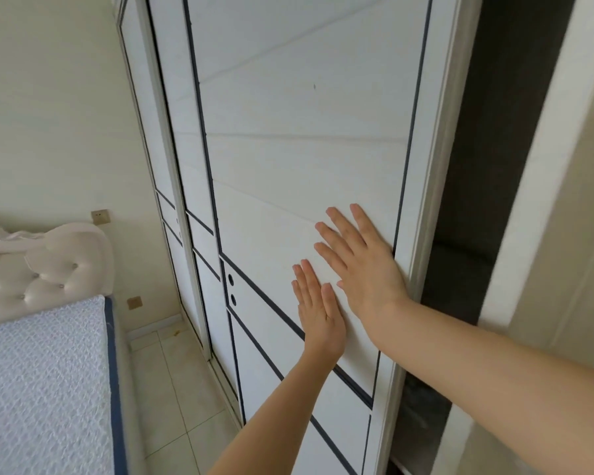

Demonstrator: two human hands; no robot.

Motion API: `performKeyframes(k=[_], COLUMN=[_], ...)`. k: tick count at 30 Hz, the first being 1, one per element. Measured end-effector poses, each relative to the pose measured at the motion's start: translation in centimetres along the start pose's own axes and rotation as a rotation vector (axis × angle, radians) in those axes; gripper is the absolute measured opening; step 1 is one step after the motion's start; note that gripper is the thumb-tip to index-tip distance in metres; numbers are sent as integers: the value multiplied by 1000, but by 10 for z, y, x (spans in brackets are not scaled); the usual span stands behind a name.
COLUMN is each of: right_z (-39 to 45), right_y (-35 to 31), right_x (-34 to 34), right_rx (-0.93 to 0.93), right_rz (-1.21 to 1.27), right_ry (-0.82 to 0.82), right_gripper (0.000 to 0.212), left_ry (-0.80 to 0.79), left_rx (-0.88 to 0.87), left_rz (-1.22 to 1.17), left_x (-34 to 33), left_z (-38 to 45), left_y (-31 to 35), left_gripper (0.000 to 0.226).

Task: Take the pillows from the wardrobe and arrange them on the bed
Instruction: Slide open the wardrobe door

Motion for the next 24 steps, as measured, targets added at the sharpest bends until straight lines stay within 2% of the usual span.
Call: performKeyframes(k=[6,14,24], right_z=[40,96,166], right_y=[-20,-48,-86], right_x=[2,8,13], right_rx=[3,19,24], right_rz=[4,12,25], right_ry=[-7,-27,-3], right_gripper=[77,71,71], left_ry=[-4,-45,-33], left_rx=[38,-42,41], left_rz=[-48,-36,-33], left_x=[14,40,63], left_z=[29,72,124], left_y=[-33,-69,-123], left_gripper=[57,54,57])
Point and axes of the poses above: each hand's wrist, its own z-axis towards the middle knuckle, its own x-axis out of the back of the hand, y = z × x, the point moved 5 cm from there along z, towards the middle knuckle, and after that the axes turned 7 degrees about -x, right-handed, at the moved point
